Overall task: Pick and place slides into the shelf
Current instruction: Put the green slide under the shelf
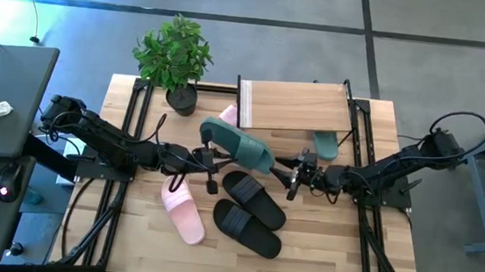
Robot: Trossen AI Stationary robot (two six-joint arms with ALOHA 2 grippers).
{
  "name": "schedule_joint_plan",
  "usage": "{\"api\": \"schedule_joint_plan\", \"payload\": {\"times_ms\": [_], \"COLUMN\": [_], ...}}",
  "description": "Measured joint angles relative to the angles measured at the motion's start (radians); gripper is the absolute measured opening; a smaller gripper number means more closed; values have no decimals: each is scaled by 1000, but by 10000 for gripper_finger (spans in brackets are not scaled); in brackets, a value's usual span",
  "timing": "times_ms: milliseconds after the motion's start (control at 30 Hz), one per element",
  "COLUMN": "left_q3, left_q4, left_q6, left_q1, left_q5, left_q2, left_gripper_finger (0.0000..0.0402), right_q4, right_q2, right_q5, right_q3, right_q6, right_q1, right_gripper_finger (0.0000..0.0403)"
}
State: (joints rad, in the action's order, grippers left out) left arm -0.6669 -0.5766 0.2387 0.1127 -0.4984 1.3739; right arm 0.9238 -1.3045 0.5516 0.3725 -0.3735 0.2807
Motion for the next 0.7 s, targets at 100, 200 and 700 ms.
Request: {"api": "schedule_joint_plan", "payload": {"times_ms": [100,200,700], "left_q3": [0,0,0], "left_q4": [-2,-3,-1], "left_q6": [0,0,-1], "left_q1": [0,0,1], "left_q5": [0,0,-4], "left_q2": [0,0,-3], "left_gripper_finger": [0,0,0], "right_q4": [-12,-15,-231], "right_q2": [0,0,0], "right_q5": [-2,-2,-58], "right_q3": [0,0,130], "right_q6": [-12,-12,42], "right_q1": [-6,-15,-86], "right_gripper_finger": [187,170,28]}}
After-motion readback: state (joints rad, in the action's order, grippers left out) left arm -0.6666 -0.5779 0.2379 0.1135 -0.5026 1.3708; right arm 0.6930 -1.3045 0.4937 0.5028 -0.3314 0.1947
